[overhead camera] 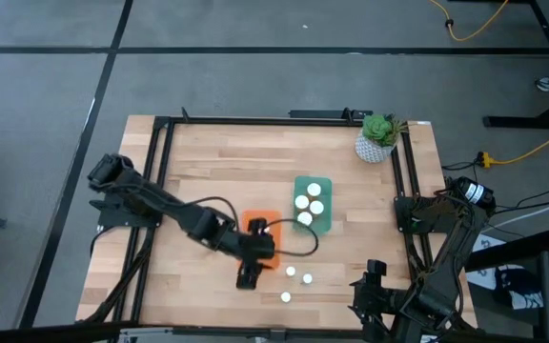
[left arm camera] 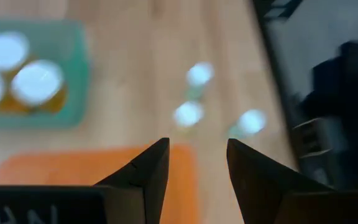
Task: Pick and place medicine bottles into bin by pill shape (circle, oval)
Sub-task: Put the small green tablet bottle into the orange bin
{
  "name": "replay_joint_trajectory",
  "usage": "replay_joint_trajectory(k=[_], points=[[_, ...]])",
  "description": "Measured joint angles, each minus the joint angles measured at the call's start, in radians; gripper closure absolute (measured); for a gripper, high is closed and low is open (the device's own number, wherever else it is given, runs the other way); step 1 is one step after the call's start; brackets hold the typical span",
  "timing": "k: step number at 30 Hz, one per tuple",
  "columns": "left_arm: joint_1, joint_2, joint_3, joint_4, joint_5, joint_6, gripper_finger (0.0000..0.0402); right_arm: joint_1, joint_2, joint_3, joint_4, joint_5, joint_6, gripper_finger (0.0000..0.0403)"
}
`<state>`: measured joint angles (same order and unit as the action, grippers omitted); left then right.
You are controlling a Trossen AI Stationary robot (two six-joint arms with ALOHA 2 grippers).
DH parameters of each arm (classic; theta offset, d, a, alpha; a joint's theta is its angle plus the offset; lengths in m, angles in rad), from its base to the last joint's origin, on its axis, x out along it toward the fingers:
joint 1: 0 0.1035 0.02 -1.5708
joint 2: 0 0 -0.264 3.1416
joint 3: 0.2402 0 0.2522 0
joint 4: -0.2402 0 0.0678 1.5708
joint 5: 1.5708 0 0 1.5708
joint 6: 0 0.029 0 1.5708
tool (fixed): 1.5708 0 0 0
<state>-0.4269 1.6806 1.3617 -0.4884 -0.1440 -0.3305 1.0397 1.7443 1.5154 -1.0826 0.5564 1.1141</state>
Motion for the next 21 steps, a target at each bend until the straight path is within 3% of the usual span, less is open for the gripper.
replay_joint_trajectory(k=[11,16,21], points=[[-0.146,0.035,0.001,0.231,-0.054,0.009,0.0248,0.0,0.0,0.0,0.0,0.0,0.0,0.0148],[-0.17,0.116,0.013,0.261,-0.068,0.025,0.0248,0.0,0.0,0.0,-0.004,0.0,0.0,0.0148],[-0.16,0.264,0.136,0.21,-0.027,0.029,0.0248,0.0,0.0,0.0,-0.004,0.0,0.0,0.0148]])
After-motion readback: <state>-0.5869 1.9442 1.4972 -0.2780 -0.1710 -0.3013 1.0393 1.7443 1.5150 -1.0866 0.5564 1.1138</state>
